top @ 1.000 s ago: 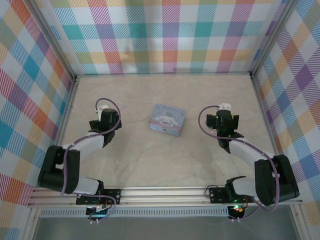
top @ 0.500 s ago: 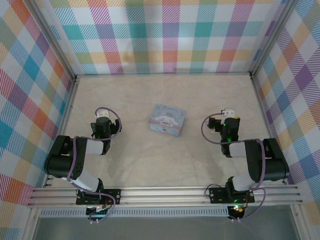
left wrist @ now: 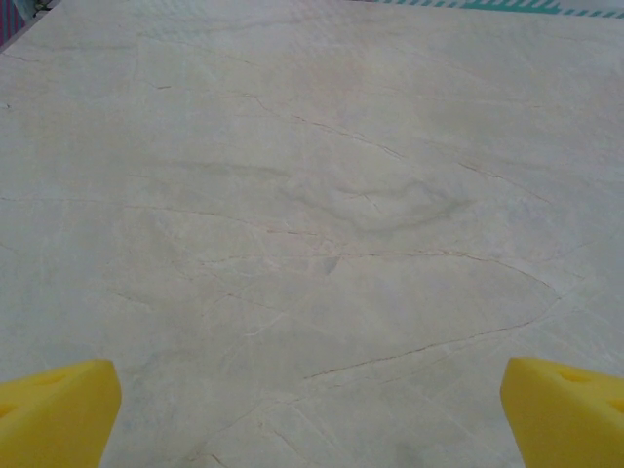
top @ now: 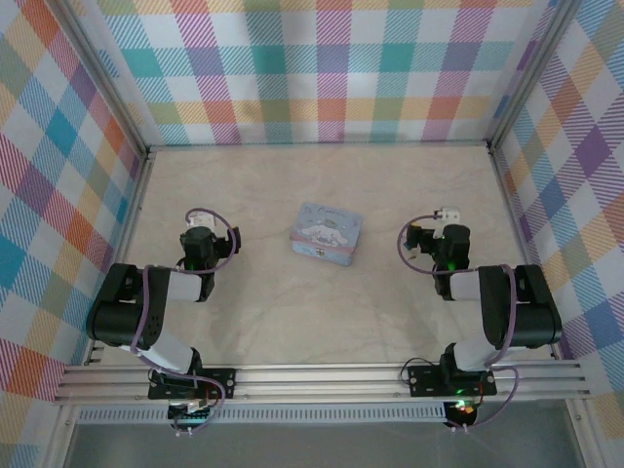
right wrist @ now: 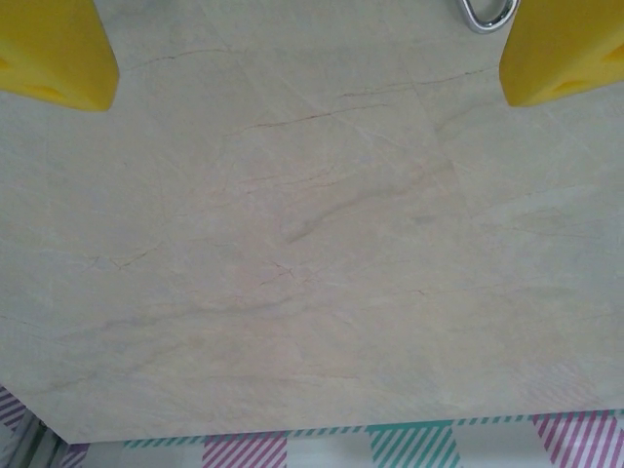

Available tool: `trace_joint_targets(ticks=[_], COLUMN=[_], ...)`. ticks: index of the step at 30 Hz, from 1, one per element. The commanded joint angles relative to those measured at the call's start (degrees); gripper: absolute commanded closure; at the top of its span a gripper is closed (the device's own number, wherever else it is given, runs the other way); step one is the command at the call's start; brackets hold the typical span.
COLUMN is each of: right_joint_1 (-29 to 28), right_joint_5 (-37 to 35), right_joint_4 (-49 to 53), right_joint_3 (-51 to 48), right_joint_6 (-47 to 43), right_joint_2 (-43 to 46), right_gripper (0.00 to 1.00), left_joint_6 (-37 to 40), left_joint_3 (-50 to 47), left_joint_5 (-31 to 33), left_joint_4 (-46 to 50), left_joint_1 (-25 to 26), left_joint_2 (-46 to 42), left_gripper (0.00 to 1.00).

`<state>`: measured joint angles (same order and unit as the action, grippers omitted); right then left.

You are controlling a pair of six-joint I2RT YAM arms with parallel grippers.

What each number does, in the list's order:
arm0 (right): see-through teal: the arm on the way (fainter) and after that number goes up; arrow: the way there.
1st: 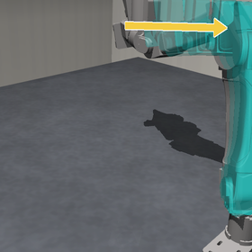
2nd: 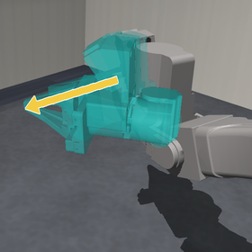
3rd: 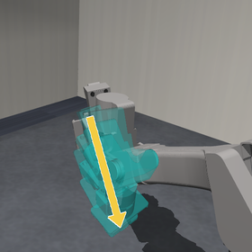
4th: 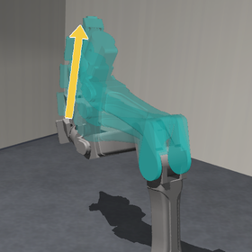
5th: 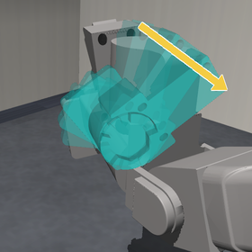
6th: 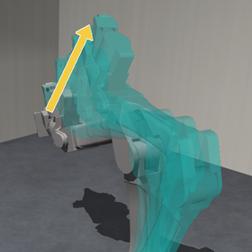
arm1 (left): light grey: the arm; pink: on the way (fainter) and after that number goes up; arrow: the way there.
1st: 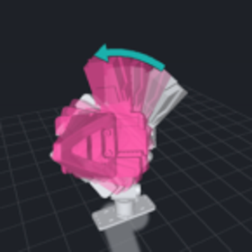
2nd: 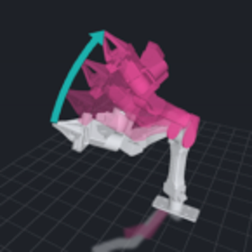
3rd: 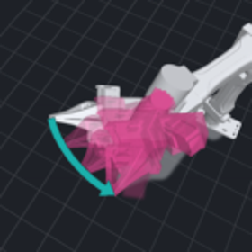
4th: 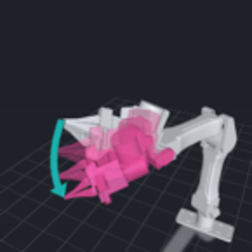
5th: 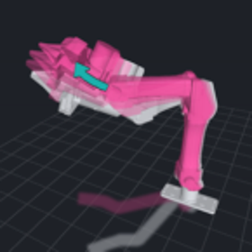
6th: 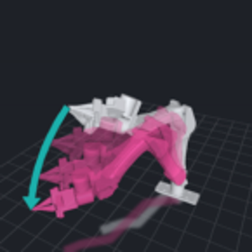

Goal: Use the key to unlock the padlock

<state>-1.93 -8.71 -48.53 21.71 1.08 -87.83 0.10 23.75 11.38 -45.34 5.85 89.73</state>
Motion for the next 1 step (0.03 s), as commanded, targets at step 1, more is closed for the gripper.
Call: trace_joint_targets(ticks=[1], right_joint_1=[0.0], right_joint_5=[1.3], right_joint_4=[-0.7], right_joint_3=[1.0], right_joint_6=[0.8], right_joint_2=[-0.1], right_gripper=[0.0], left_joint_6=[1.0], left_joint_3=[-0.1], left_joint_5=[-0.8], left_joint_4=[-1.8], left_joint_1=[-0.7], left_joint_2=[-0.1], left_gripper=[0.0])
